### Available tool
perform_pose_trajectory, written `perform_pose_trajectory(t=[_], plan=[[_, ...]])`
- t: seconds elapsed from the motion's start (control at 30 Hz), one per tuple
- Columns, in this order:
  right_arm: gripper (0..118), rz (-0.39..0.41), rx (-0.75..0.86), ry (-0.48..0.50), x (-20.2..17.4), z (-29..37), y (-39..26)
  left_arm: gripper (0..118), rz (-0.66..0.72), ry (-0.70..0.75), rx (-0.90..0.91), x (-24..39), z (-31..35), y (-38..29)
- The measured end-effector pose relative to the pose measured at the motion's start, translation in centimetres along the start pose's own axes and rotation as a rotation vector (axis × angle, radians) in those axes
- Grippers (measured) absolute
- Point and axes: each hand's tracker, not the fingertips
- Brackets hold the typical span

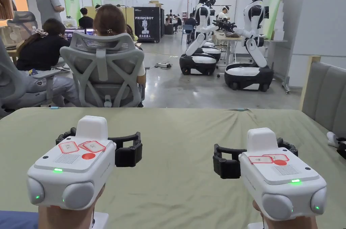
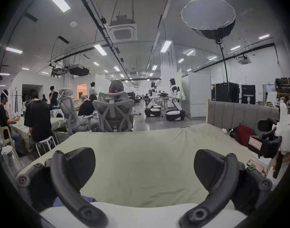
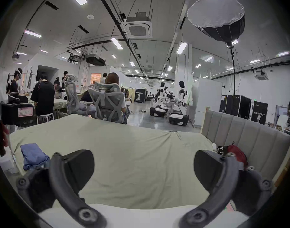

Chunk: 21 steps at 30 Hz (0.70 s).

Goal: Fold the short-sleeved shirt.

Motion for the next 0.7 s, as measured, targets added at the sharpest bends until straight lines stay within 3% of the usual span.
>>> perform_pose_trajectory(t=[0.23,0.43,0.7], plan=[[118,-0.031,-0.012,-0.003,-0.2,-0.1,0.3,118,-0.002,-0.004,-0.020,0.1,0.0,-0.4],[118,-0.043,-0.012,0.054,-1.2,-0.1,0.7,118,0.001,0.003,-0.020,-0.3,0.3,-0.6],[118,-0.074,-0.013,0.024,-2.1,-0.4,0.9,118,0.010,0.007,-0.015,-1.0,0.7,-0.6]])
